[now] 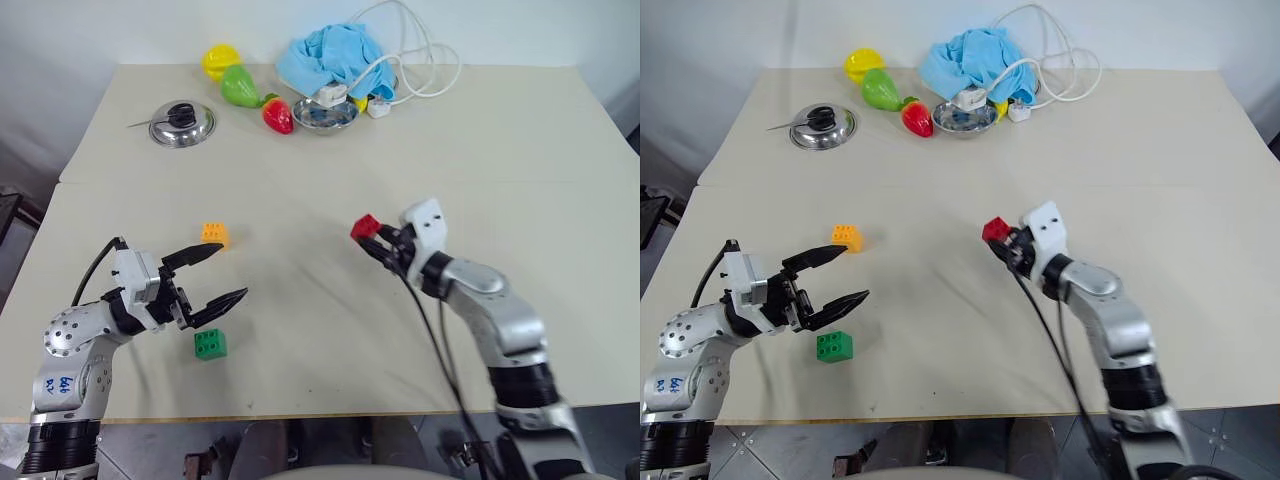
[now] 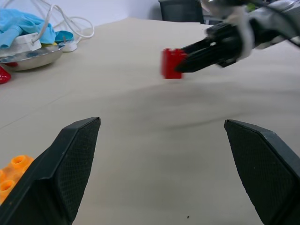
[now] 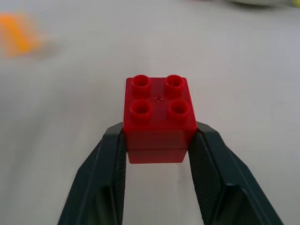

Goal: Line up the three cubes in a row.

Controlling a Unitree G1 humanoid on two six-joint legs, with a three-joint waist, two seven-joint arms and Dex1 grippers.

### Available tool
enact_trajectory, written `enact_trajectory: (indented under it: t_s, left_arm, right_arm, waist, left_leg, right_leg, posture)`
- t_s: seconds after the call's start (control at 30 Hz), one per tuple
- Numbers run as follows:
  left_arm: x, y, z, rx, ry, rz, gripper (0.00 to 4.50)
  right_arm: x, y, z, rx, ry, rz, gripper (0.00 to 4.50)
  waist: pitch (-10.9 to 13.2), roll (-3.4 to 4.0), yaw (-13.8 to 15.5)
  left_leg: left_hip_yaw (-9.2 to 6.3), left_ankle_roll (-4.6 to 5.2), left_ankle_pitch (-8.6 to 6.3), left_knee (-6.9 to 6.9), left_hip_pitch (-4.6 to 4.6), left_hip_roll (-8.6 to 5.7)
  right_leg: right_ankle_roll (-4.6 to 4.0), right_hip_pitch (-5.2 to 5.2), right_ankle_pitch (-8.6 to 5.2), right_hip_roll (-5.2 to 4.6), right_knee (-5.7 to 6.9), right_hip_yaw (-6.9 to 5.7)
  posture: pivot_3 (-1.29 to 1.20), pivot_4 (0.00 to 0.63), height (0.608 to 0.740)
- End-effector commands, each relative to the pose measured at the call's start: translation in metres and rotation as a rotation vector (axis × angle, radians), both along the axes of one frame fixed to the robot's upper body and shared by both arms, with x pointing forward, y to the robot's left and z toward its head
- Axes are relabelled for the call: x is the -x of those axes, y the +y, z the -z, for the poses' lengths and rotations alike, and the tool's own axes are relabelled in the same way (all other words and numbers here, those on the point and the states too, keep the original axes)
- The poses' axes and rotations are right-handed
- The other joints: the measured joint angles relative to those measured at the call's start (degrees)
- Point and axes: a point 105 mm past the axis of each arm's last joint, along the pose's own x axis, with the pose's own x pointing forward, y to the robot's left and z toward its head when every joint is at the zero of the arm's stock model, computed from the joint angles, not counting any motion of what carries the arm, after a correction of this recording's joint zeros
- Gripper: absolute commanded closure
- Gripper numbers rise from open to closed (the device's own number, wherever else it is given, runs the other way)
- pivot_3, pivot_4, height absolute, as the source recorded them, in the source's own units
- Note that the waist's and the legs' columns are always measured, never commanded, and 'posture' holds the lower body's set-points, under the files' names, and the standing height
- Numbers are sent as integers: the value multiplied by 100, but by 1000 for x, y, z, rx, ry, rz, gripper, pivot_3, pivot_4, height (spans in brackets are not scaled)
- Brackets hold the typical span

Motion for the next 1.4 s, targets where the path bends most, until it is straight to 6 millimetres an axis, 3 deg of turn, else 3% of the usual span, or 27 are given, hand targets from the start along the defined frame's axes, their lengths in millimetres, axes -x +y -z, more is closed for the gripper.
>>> enact_trajectory:
  t_s: [0.03, 0.17, 0.33, 0.5, 0.9, 1.03, 1.2, 1.4]
  left_arm:
    - [2, -3, -4, -18, -7, 63, 0]
    - [6, -8, -2, -60, 5, 134, 0]
    - [5, -9, -3, -80, 10, 169, 0]
    - [6, -9, -4, -80, 4, 157, 0]
    - [7, -1, -8, -93, 3, 131, 0]
    - [5, 2, -11, -97, 11, 119, 0]
    - [2, 21, -16, -73, -2, 2, 0]
    - [20, 70, -8, -30, 19, -249, 0]
  right_arm:
    - [28, -25, 0, 138, -58, -319, 3041]
    - [28, -54, 13, 269, -36, -490, 3041]
    - [7, -63, 14, 298, -90, -564, 3041]
    - [-10, -57, 12, 309, -126, -585, 3041]
    - [-19, -42, 20, 341, -71, -644, 3041]
    - [-24, -45, 14, 330, -74, -616, 1718]
    - [-22, -56, -15, 278, -184, -582, 19]
    - [12, -70, -45, 146, -252, -614, 19]
  waist:
    - [2, -4, -9]
    - [7, -13, -66]
    - [8, -13, -56]
    - [9, -12, -33]
    - [9, -12, -45]
    - [9, -11, -43]
    - [12, -6, -28]
    - [16, -1, -22]
  left_leg:
    - [4, 2, -1, 0, 2, -3]
    - [29, 4, -1, 0, 20, 9]
    - [40, -4, 4, 6, 22, 29]
    - [32, -5, 3, 17, 15, 27]
    - [21, -5, 3, 35, 12, 29]
    - [22, -6, 2, 42, 12, 31]
    - [20, -6, 2, 44, 9, 28]
    - [10, -10, -8, 40, 6, 29]
  right_leg:
    - [4, 2, 2, -1, -5, 2]
    - [10, 8, 5, 1, -7, 9]
    - [10, 4, 6, 8, -2, 9]
    - [10, 4, 6, 6, 0, 9]
    - [8, 7, 5, 3, 15, 6]
    - [8, 7, 5, 3, 22, 8]
    - [8, 6, 5, -2, 23, 7]
    - [4, 5, 3, -7, 14, -3]
  posture:
    - [0, 150, 740]
    - [0, 150, 740]
    - [0, 150, 740]
    - [0, 150, 740]
    - [0, 150, 740]
    - [0, 150, 740]
    - [0, 150, 740]
    - [0, 150, 740]
